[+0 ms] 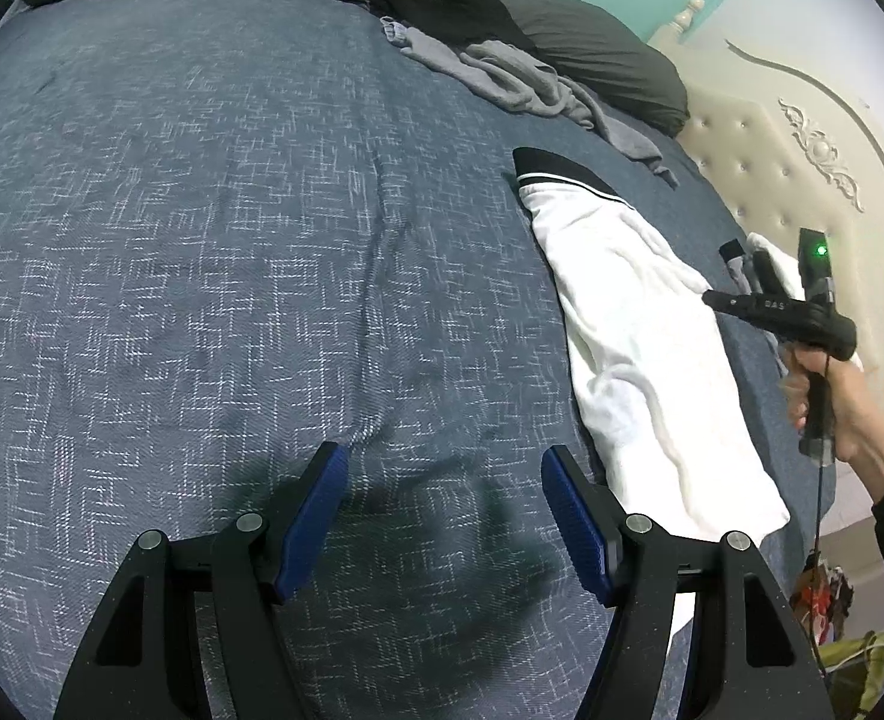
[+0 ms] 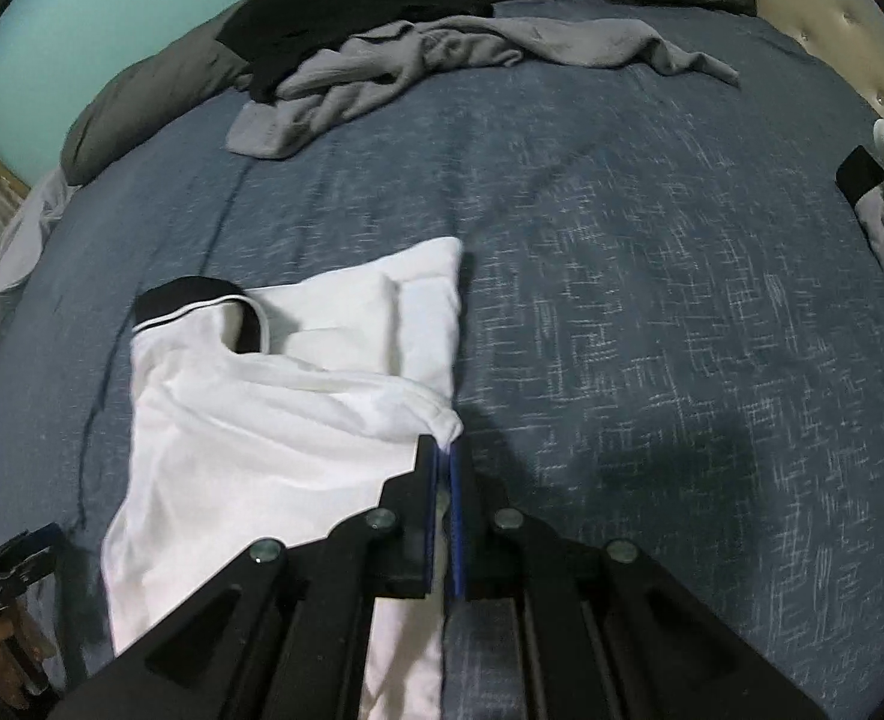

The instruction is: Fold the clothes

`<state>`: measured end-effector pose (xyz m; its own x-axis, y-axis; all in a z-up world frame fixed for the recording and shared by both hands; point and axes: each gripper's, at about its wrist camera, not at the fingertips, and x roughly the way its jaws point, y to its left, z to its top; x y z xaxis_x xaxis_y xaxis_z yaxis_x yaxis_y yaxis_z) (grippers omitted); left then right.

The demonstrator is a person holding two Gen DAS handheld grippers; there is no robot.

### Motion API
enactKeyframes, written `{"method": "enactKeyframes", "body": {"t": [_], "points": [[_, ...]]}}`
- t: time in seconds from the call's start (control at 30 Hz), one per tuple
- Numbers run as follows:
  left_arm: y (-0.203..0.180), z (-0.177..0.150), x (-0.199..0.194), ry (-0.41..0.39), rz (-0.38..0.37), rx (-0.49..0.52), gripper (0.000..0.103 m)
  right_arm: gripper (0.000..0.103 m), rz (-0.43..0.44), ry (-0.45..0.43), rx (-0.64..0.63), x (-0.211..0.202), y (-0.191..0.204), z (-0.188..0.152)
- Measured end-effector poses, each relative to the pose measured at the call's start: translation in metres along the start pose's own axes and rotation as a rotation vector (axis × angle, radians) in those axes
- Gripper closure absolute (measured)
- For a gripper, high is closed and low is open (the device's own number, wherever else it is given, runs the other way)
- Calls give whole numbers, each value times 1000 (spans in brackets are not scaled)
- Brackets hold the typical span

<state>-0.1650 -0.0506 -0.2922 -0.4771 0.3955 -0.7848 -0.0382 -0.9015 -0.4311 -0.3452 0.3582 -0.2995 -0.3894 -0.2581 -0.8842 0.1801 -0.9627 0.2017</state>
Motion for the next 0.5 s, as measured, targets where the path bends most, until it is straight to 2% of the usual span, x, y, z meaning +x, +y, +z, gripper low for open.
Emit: {"method": "enactKeyframes", "body": {"t": [0.07, 0.2, 0.37, 0.5], "points": [[0, 0, 0, 1, 2, 1, 32, 99, -7, 5, 20, 2, -5, 2], [-1, 1, -1, -2, 0, 5, 32, 99, 35, -12, 39, -3, -2, 3], [-3, 2, 0, -2, 11, 11, 32, 79, 64, -31, 49, -19, 4, 1], [-5, 3, 0, -4, 14, 19, 32, 77, 109, 11, 29, -25, 10, -10]]}}
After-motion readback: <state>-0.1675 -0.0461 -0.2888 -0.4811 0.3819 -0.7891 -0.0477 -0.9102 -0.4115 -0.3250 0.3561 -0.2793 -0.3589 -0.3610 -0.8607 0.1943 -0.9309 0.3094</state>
